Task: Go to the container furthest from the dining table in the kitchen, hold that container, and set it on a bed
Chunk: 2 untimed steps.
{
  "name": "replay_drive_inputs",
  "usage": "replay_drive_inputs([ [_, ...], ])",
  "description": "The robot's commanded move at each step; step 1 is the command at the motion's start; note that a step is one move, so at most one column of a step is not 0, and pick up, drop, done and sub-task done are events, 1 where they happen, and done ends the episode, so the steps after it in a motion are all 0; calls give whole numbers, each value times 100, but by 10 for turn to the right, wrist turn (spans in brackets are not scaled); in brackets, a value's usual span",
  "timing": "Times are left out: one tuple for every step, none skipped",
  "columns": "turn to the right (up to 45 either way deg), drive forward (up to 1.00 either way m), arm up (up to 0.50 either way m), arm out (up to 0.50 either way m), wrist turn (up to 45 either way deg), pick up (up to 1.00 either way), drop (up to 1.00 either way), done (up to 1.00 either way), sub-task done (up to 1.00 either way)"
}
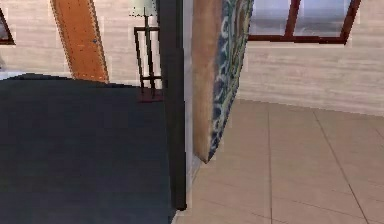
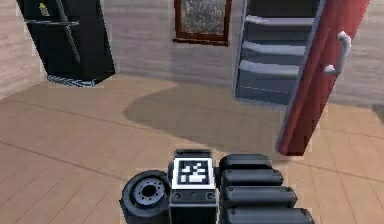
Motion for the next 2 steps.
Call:
replay_drive_inputs([
  [-120, 0, 0, 0, 0, 0, 0, 0, 0],
  [0, 60, 0, 0, 0, 0, 0, 0, 0],
])
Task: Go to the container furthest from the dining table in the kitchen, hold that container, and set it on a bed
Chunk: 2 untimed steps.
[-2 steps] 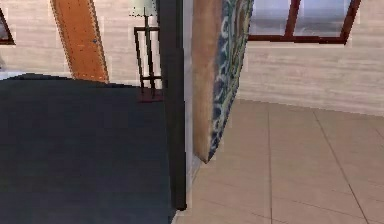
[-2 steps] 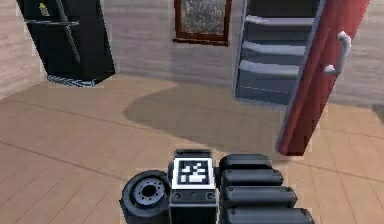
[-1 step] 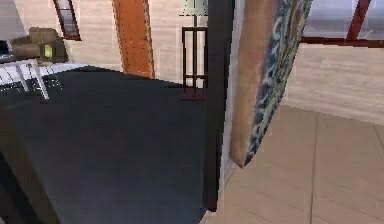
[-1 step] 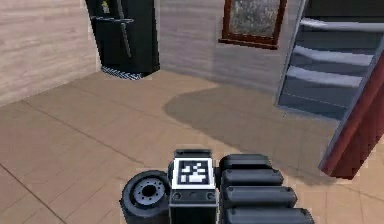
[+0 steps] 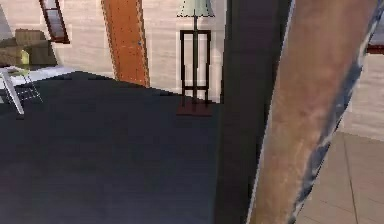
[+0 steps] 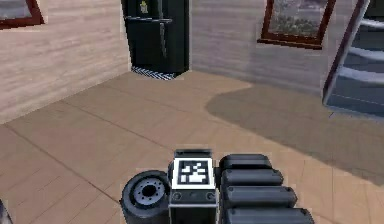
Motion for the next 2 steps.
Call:
replay_drive_inputs([
  [-180, 0, 0, 0, 0, 0, 0, 0, 0],
  [0, 50, 0, 0, 0, 0, 0, 0, 0],
])
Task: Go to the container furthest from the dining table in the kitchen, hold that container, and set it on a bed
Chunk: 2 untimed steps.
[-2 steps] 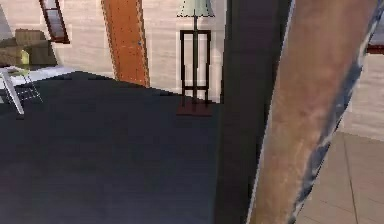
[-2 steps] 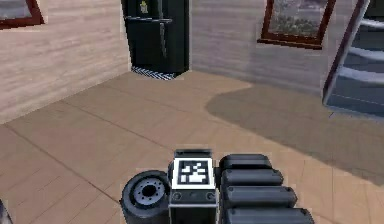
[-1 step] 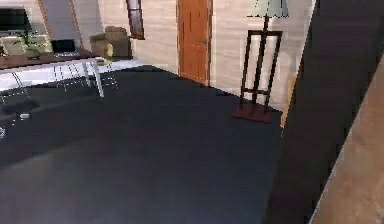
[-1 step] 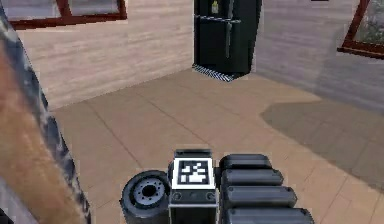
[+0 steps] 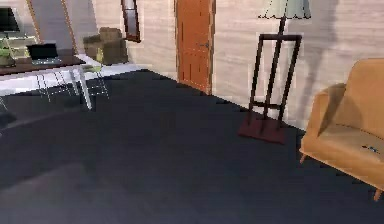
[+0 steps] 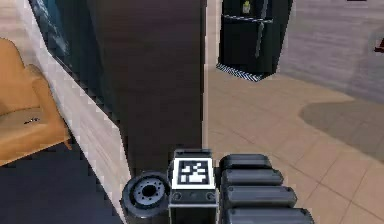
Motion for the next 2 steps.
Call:
replay_drive_inputs([
  [-270, 0, 0, 0, 0, 0, 0, 0, 0],
  [0, 5, 0, 0, 0, 0, 0, 0, 0],
])
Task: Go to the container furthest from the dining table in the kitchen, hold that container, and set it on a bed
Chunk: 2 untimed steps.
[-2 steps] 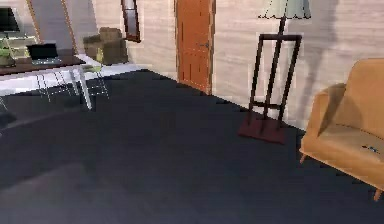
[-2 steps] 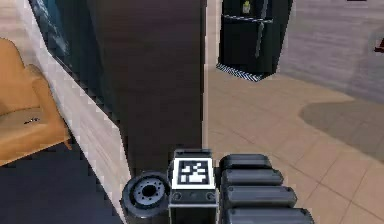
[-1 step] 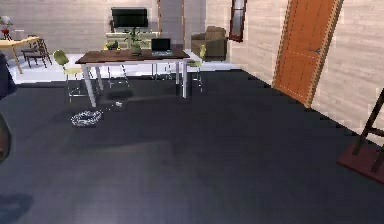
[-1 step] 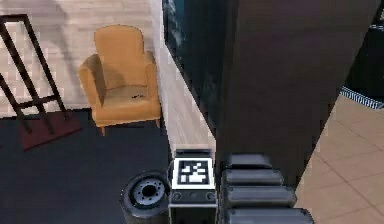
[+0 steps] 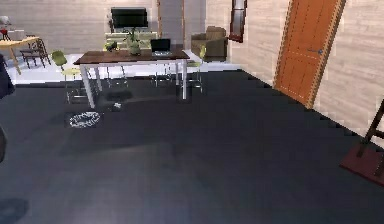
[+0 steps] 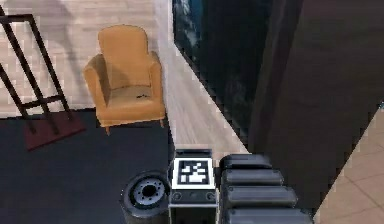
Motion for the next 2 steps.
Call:
replay_drive_inputs([
  [120, 0, 0, 0, 0, 0, 0, 0, 0],
  [0, 100, 0, 0, 0, 0, 0, 0, 0],
])
